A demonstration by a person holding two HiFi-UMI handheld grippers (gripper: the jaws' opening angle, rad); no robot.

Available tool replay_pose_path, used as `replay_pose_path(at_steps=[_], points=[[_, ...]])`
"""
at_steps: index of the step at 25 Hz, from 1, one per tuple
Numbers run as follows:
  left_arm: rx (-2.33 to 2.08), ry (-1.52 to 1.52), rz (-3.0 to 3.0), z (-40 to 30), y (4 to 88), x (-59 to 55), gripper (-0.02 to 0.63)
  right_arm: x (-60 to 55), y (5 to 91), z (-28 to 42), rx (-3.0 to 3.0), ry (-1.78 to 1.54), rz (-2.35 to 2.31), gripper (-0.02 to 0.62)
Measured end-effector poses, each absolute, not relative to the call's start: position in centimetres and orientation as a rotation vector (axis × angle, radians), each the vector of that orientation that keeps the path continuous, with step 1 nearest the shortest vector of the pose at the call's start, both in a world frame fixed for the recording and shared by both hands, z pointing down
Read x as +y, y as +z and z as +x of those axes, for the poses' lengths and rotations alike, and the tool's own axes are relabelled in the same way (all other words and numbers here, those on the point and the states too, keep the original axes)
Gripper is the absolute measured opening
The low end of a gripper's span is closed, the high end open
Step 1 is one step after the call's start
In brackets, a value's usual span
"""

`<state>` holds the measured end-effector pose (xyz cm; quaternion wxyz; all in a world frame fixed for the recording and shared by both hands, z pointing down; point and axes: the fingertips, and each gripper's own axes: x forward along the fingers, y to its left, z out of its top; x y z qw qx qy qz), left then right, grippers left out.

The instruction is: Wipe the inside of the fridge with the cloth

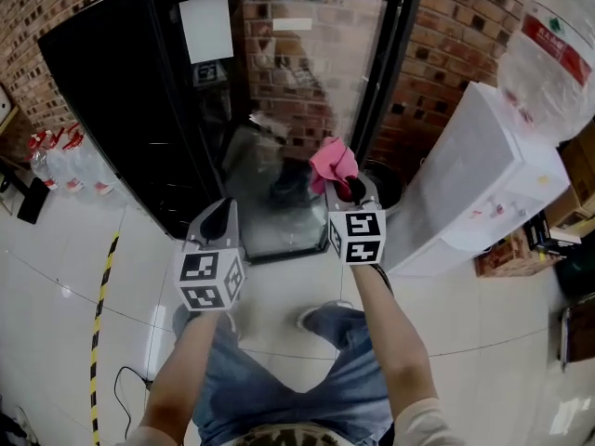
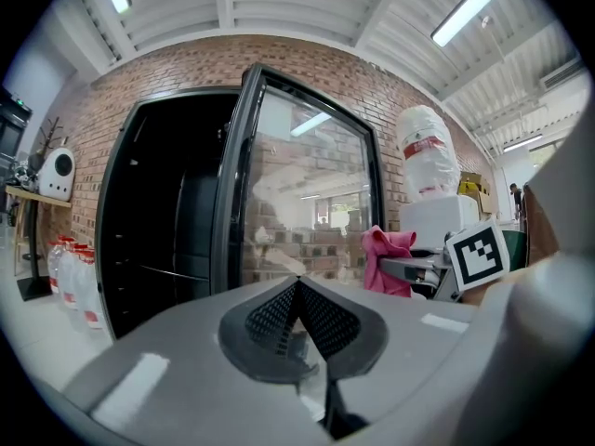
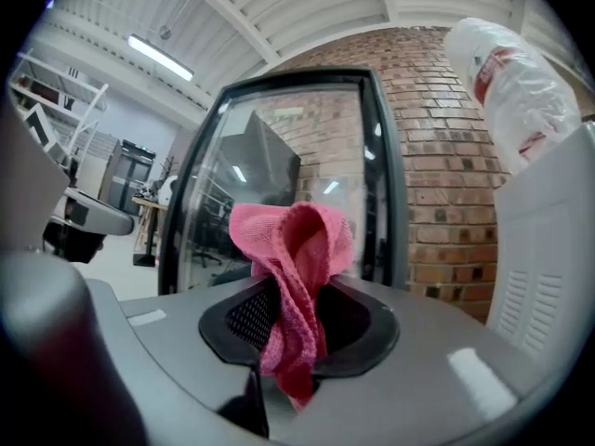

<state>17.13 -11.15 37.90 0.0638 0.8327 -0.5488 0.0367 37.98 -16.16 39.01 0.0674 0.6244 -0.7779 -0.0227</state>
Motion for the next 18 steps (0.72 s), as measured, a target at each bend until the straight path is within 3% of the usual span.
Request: replay_pose_path(at_steps=[8,18], points=[[-1.723,0.114,2.470,14.7,40.2,-10.6,-0.005,-13.7,41.6,22.9,-2.605,-0.078,1.625,0.107],[-1.785,0.109,2.410,10.9,44.4,-10.9,-0.005,-15.1,47.7,14.0,-2.647,-0.010,1.498,0.107]])
